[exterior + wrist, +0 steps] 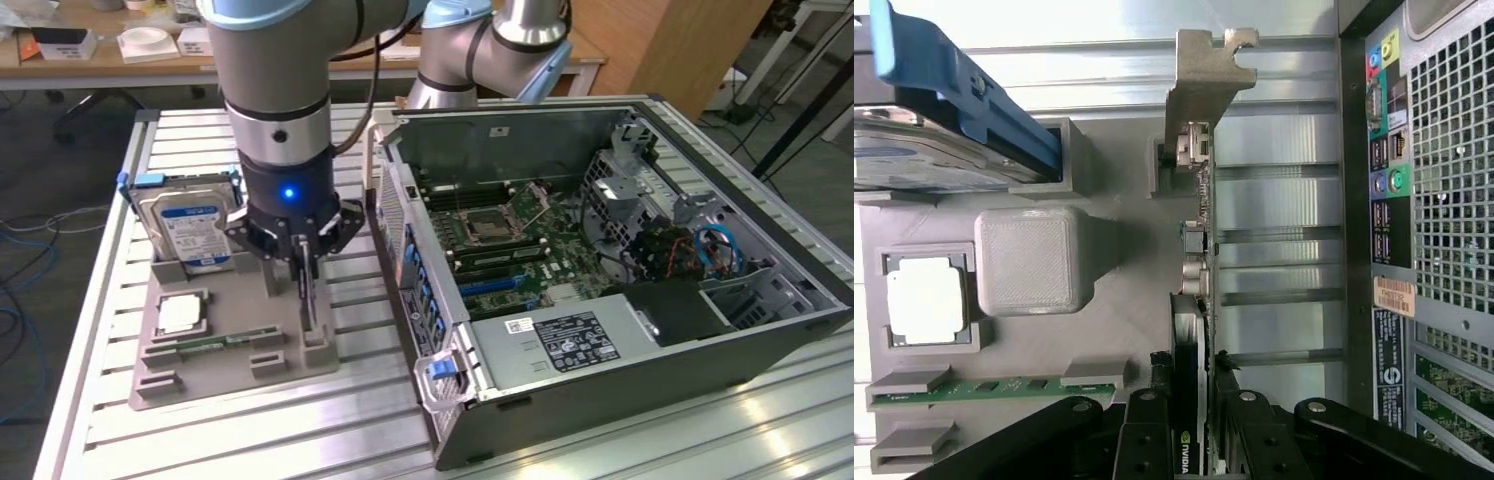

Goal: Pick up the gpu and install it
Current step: 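Pick up the gpu and move the gpu toward the slot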

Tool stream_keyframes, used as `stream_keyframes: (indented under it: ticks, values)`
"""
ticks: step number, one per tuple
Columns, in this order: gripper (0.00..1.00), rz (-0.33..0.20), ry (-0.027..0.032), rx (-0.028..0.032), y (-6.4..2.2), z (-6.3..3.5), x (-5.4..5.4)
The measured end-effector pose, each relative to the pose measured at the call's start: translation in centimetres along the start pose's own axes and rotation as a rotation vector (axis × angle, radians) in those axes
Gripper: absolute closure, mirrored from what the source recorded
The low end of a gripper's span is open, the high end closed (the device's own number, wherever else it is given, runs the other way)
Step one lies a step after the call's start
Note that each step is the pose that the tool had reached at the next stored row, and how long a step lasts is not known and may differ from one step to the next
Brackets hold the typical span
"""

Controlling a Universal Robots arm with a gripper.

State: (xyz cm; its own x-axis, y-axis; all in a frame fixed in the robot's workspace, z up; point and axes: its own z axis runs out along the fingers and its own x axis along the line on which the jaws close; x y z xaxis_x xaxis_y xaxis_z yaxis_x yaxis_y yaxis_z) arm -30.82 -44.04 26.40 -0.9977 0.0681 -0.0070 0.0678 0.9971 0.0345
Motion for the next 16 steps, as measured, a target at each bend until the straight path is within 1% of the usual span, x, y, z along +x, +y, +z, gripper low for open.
stream_keyframes:
  ticks: [6,9,14,16]
  values:
    - [0.74,0.0,0.0001,-0.0015,0.06,-1.6,0.0]
    - [0.74,0.0,0.0001,-0.0058,0.08,-2.4,0.0]
    - [0.74,0.0,0.0005,-0.0151,0.13,-3.73,0.0]
    - [0.74,0.0,0.0005,-0.016,0.15,-4.36,0.0]
